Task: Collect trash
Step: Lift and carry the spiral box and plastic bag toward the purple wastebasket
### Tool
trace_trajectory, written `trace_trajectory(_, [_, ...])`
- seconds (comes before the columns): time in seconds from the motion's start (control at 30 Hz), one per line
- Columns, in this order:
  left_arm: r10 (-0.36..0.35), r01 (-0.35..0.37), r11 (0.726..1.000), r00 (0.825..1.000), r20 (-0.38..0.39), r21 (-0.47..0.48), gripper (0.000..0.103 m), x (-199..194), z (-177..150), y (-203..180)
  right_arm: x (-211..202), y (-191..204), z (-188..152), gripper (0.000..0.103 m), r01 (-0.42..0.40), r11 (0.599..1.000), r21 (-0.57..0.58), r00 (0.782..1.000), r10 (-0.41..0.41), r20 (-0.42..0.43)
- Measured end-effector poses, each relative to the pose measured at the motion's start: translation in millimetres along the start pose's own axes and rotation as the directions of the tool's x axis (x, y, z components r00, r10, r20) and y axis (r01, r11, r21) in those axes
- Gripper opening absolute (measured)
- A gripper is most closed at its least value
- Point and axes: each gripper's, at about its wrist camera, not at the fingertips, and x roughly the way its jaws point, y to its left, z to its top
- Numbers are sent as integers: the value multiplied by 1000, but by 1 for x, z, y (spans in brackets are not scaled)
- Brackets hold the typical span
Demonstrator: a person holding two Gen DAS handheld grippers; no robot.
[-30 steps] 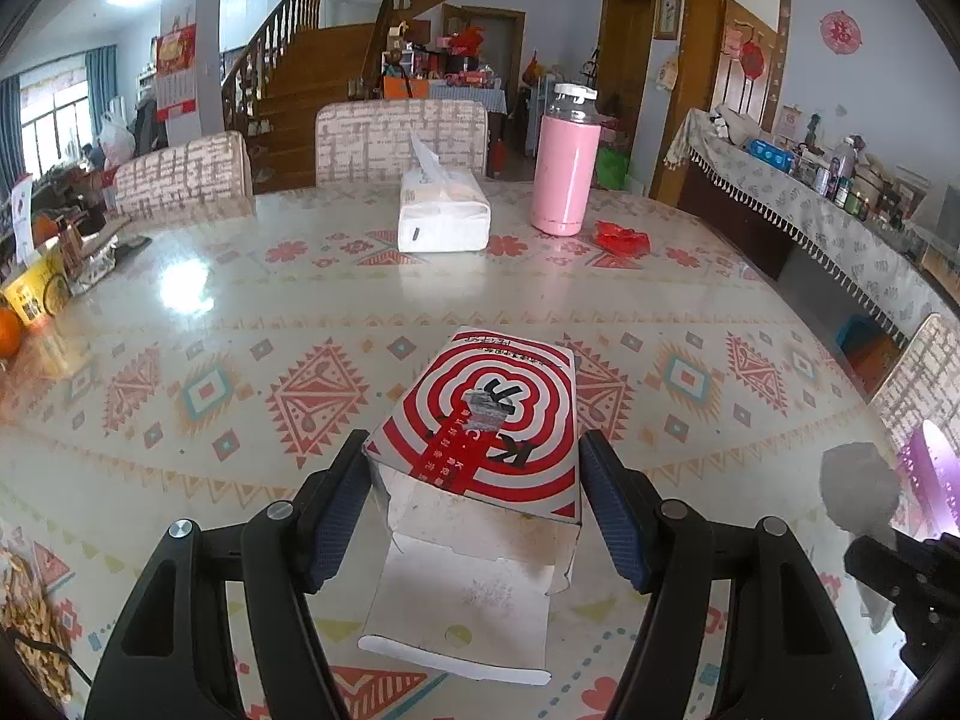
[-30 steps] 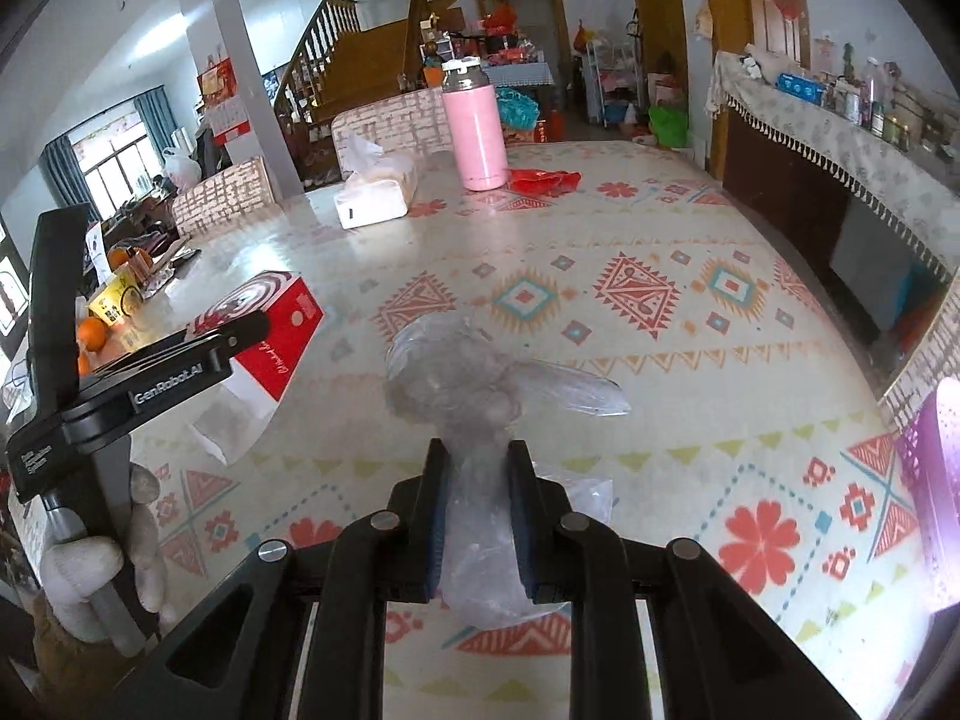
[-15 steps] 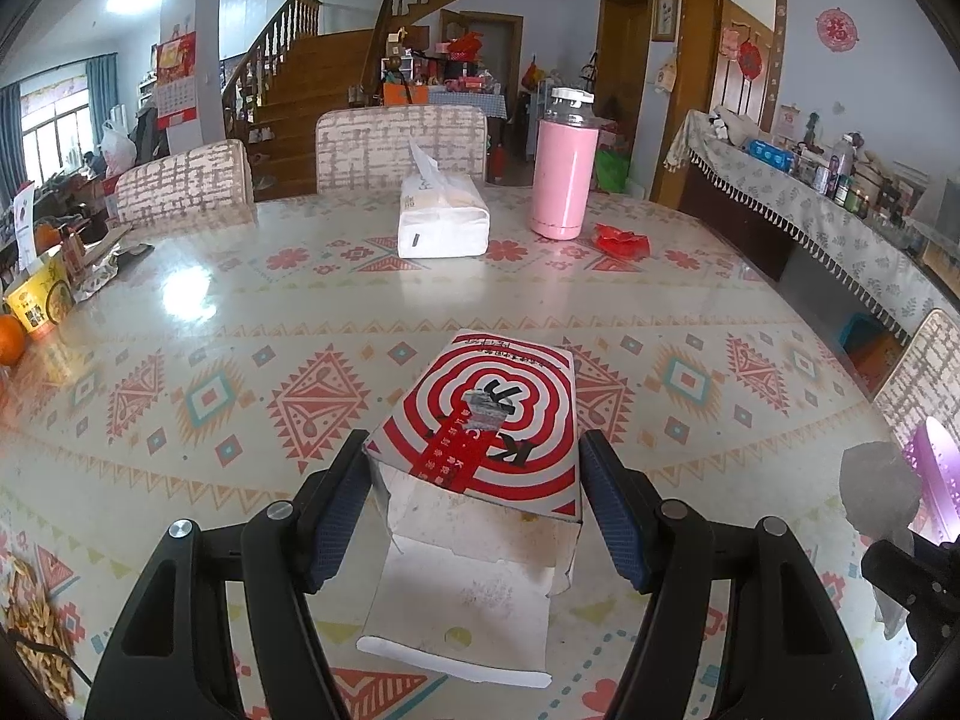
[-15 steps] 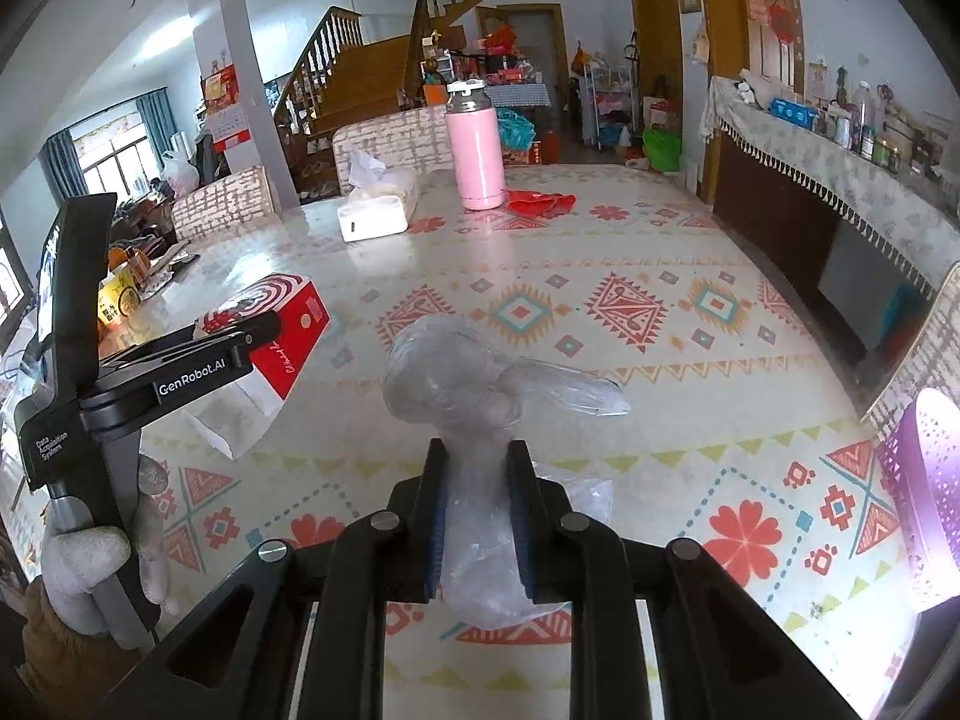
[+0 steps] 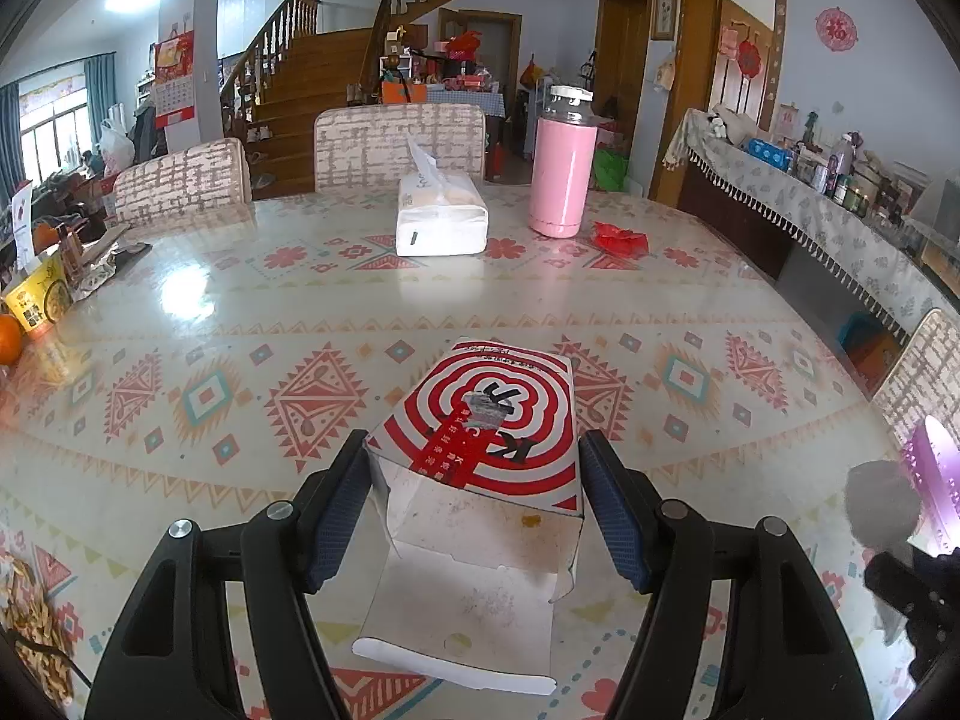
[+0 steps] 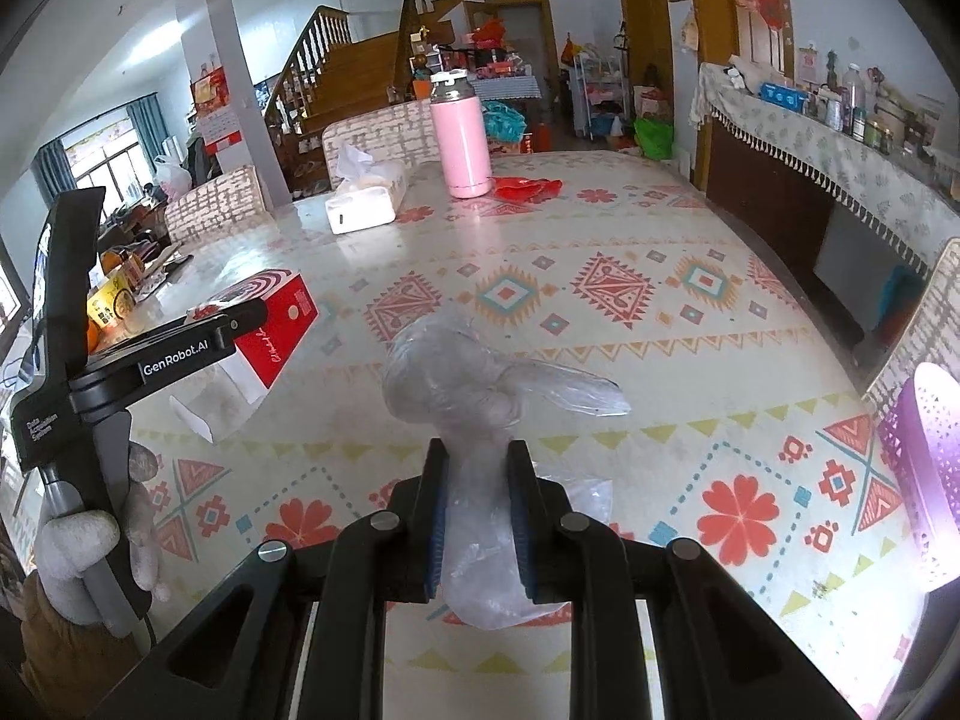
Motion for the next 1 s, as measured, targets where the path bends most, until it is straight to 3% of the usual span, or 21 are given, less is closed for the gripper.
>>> trace_trajectory(0.47, [-31,30,998,999,19,47,69,-7,-3,-12,-55,-49,-20,21,59,996,62,996,-63,58])
trace_trajectory(0.53, [-7,6,999,999,33,52,69,-12,-1,-18,-65,-59,-25,21,54,996,72,996,-59,72])
trace_trajectory(0.63, [32,-36,998,997,72,47,69,-28,1,-25,-76,-73,-32,21,46,995,90,995,-54,86])
trace_trajectory(0.83, [5,-6,1000,999,46,12,69,-61,-8,-39,-85,-99,-43,21,34,990,135,995,-47,90])
trace_trajectory(1.0, [-11,10,998,1000,21,58,69,-82,-26,-64,-91,-111,-53,22,7,987,160,995,-23,99])
